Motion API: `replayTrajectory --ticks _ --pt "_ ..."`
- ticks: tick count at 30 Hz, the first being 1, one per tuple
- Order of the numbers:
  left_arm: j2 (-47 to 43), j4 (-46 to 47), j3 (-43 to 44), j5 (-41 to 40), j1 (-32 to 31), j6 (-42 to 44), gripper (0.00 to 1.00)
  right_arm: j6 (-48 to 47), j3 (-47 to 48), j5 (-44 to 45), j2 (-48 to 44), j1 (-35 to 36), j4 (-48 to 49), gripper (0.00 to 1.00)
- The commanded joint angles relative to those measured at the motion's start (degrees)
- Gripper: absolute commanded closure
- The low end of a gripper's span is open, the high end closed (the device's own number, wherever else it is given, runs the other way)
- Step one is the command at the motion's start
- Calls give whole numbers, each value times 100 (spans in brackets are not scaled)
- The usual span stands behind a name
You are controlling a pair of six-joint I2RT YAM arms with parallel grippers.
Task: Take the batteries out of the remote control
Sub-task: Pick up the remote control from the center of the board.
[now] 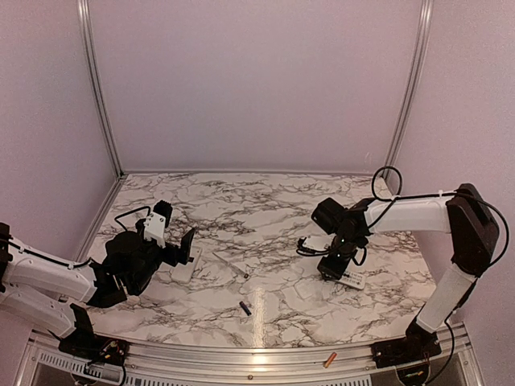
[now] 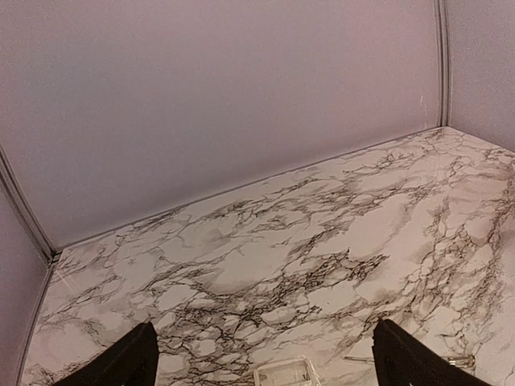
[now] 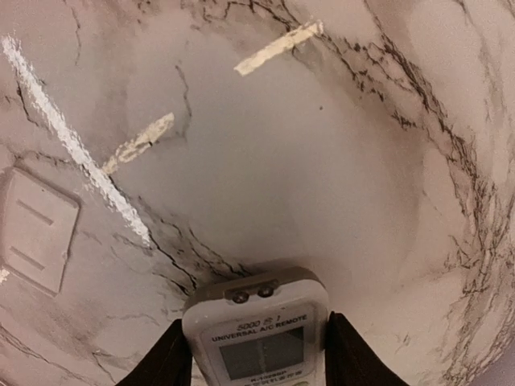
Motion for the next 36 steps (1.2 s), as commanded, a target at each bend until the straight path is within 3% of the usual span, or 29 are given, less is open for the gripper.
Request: replayTrajectory --ticks 1,6,22,31,36 --pt "-19 -13 -20 -29 31 64 5 9 263 -119 -140 -60 -94 81" --pt "-11 -30 -7 34 39 64 5 22 393 -128 -251 -26 -127 89" --pt "-141 47 -69 674 32 45 5 9 701 -205 -844 566 95 91" --pt "-133 374 -211 1364 34 184 5 -63 857 -233 -892 1063 923 91" --pt "-140 441 -262 1385 36 272 5 -28 879 -318 -917 1100 1531 100"
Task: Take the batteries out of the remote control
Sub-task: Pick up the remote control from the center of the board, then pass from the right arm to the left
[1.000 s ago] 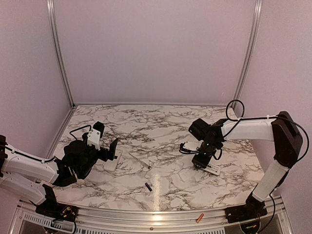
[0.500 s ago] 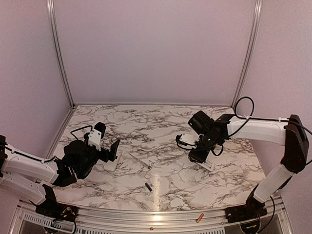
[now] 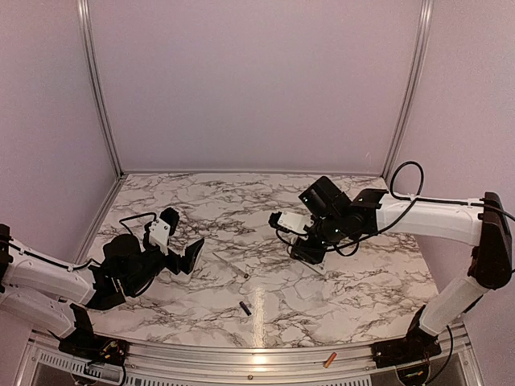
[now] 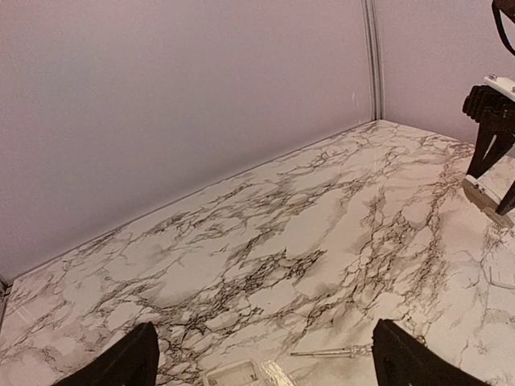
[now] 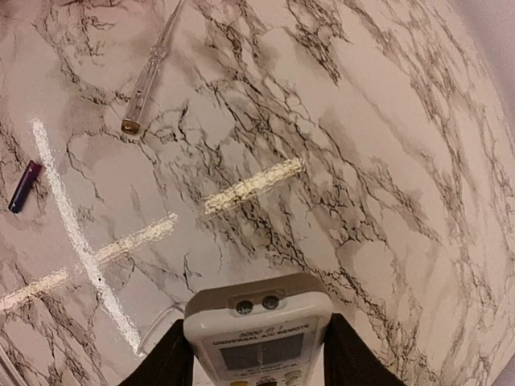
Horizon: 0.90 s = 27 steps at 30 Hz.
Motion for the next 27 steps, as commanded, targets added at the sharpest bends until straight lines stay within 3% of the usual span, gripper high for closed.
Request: replayTrajectory --ticks 1,9,21,27 --pt "-101 251 -104 177 34 184 5 41 219 -103 -158 44 974 100" --pt "-171 453 -241 506 30 283 4 421 -319 -753 -667 91 2304 100" --pt "-285 965 -397 3214 32 149 1 1190 -1290 -2706 -1343 177 4318 100" --pt "-213 1336 -460 4289 35 93 1 1179 -1259 -3191 -1244 785 4945 100"
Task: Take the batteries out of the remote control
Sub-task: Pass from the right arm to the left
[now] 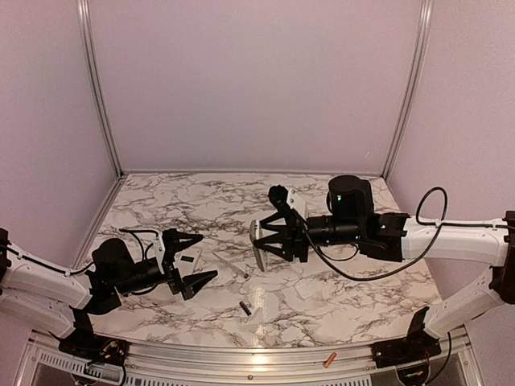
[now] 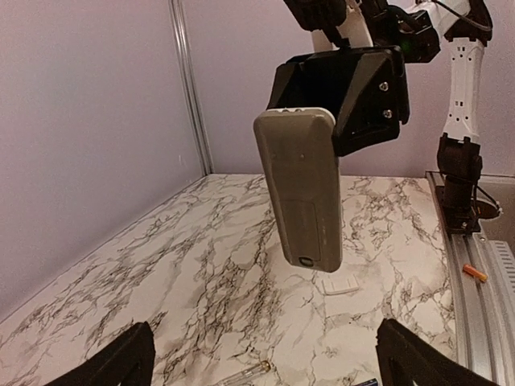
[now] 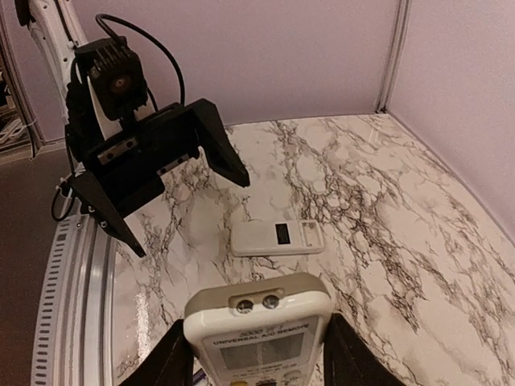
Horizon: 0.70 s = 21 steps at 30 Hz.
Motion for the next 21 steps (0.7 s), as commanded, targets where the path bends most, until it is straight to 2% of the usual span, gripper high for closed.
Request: replayTrajectory --ticks 1,9,13,21 --pt "-1 507 -99 1183 30 -107 1 94 199 -605 17 541 838 100" --pt "113 664 -39 1728 30 -210 1 37 713 -824 340 1074 1028 100" --pt "155 665 15 2035 23 -247 1 53 820 -884 456 1140 1170 100" --pt "379 972 67 2072 10 -374 4 342 846 -944 751 1145 1682 100"
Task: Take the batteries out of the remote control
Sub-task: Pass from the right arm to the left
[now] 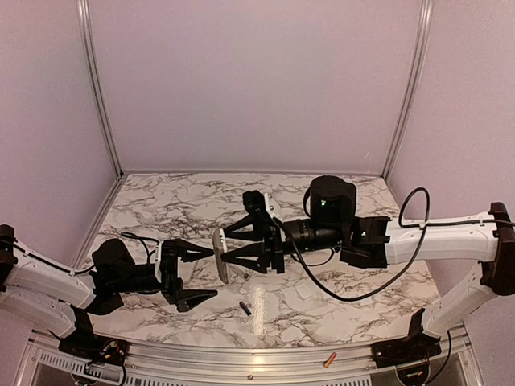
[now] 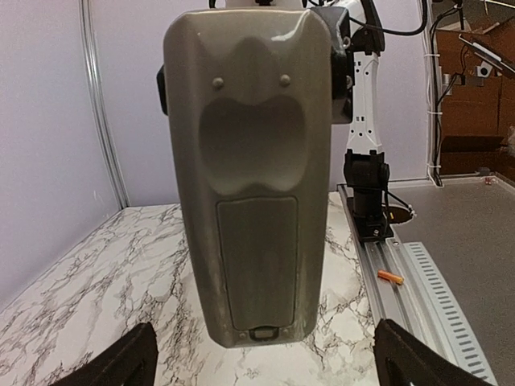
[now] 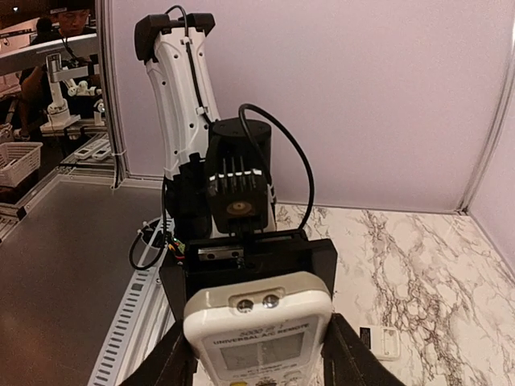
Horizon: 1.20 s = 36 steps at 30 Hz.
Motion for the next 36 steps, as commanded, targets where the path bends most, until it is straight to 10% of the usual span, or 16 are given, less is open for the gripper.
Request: replayTrajectory --ticks 1,14,30,36 --pt "148 397 92 172 13 -134 4 272 227 -136 206 46 640 100" --pt "482 724 226 27 -113 -254 21 605 285 -211 553 41 1177 100" --pt "497 685 289 -464 -211 -277 77 823 203 -110 622 46 1278 99" --pt "421 598 454 -519 -214 -938 81 770 189 49 675 48 1124 34"
